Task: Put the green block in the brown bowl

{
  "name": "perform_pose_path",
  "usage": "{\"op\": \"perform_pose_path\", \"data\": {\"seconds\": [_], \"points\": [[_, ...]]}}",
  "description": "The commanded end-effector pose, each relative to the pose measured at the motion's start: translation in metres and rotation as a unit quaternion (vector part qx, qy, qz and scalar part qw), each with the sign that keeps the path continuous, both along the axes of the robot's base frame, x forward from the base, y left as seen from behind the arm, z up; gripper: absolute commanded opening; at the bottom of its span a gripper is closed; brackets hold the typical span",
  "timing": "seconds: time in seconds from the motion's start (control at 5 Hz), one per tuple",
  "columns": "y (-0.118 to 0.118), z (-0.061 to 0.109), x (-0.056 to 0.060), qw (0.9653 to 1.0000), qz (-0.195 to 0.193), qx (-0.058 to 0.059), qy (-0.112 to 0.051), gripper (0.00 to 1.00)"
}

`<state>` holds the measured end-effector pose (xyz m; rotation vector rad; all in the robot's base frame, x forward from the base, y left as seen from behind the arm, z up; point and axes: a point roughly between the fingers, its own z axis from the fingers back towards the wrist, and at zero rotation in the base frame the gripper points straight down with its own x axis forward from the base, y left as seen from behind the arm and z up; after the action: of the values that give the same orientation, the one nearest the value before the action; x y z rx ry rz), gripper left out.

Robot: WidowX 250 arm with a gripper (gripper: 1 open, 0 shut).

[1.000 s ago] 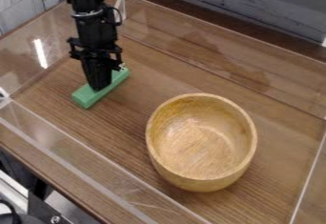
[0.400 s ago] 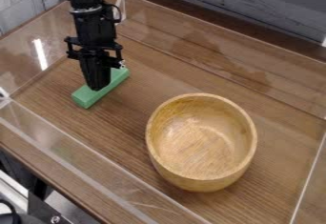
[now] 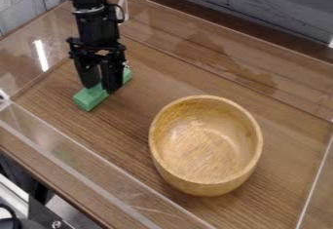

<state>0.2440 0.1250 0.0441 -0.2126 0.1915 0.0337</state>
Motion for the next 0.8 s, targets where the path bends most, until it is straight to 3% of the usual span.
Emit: {"op": "perform_pose_path", "data": {"seconds": [0.0, 0.6], "points": [[0.008, 0.004, 0.004, 0.9997, 0.011, 0.010, -0.020, 1.00], [0.017, -0.018, 0.000, 0.9995, 0.028, 0.007, -0.015, 1.00]]}}
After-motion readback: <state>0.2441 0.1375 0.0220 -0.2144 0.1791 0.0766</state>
